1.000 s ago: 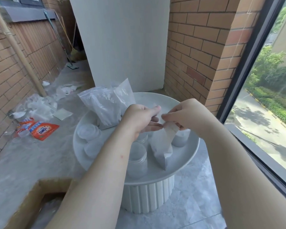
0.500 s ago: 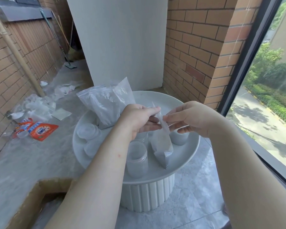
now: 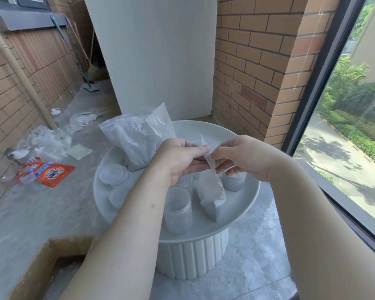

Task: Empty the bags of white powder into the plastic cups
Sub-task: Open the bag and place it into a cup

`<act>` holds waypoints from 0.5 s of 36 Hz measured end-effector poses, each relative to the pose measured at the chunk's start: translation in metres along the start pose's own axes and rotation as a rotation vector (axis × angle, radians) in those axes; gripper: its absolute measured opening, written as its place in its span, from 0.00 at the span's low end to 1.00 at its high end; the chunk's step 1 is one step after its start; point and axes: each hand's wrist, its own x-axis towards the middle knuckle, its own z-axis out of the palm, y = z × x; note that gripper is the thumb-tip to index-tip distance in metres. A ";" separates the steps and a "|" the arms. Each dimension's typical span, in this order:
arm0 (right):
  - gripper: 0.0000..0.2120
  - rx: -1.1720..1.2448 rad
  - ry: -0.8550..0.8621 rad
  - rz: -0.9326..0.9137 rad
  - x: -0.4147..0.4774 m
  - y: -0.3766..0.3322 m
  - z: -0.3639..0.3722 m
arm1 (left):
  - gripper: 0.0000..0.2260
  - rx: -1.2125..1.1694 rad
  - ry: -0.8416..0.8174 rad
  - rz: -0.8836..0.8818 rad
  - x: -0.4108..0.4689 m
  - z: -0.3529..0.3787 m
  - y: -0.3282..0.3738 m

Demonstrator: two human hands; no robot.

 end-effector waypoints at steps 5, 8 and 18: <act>0.10 0.053 -0.019 0.024 0.002 0.004 0.000 | 0.08 0.000 0.028 -0.010 -0.001 0.000 0.002; 0.11 0.053 -0.033 0.040 0.003 0.005 0.003 | 0.13 0.054 0.078 -0.003 0.001 0.001 0.000; 0.15 -0.034 0.016 -0.029 -0.005 0.008 0.011 | 0.15 0.138 0.169 0.055 0.002 0.007 0.001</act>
